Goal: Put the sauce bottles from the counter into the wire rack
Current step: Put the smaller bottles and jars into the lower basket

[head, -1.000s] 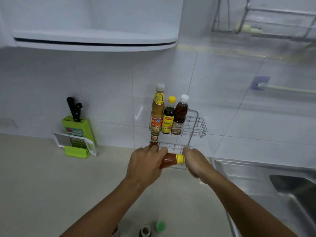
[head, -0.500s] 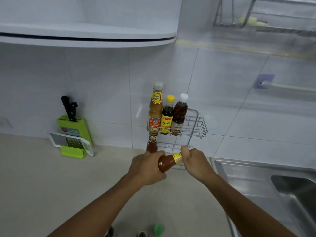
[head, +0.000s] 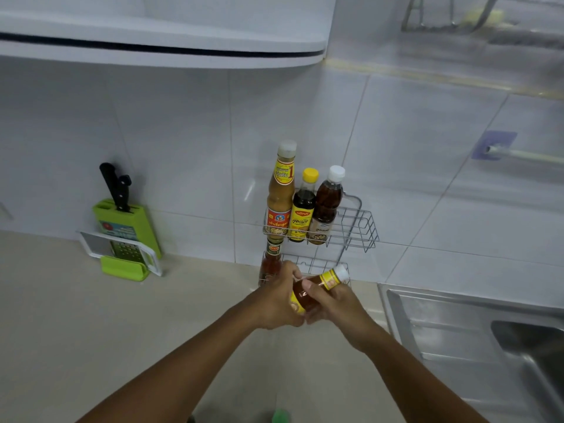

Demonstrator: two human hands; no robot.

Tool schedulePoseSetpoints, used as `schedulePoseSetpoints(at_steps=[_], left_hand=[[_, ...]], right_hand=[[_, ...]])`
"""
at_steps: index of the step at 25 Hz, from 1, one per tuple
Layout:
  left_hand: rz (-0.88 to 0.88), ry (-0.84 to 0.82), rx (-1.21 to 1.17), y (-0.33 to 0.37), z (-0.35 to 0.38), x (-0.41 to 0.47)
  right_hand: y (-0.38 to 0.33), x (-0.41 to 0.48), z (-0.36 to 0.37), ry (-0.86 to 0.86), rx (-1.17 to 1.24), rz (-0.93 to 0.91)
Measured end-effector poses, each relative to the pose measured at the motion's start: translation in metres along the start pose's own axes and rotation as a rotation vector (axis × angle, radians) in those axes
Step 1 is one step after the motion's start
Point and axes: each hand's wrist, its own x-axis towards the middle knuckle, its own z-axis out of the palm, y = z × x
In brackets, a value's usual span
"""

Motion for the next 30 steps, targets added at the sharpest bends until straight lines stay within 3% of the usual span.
schedulePoseSetpoints(at_steps=[2,4,7,10,15,22,30], left_hand=[[0.000,-0.030,0.014,-0.018,-0.007,0.012],[-0.110,-0.042,0.005,-0.048,-0.022,0.023],[-0.310,-0.011,-0.037,-0.092,-0.032,0.035],[-0.386,0.048,-0.181,-0.109,-0.027,0.046],[-0.399,0.063,-0.332,-0.107,-0.019,0.067],[-0.371,0.066,-0.288,-0.109,-0.013,0.089],[-0.379,0.089,-0.242,-0.107,-0.015,0.088]], right_hand=[[0.003,0.013,-0.003,0.155,-0.029,-0.040],[0.010,0.029,-0.010,0.285,-0.069,-0.035],[0.022,0.054,-0.017,0.400,-0.117,-0.033],[0.027,0.075,-0.014,0.473,-0.253,-0.110],[0.035,0.100,-0.005,0.422,-0.405,-0.151],[0.040,0.143,-0.006,0.290,-0.667,-0.036],[0.051,0.168,-0.001,0.183,-0.692,0.002]])
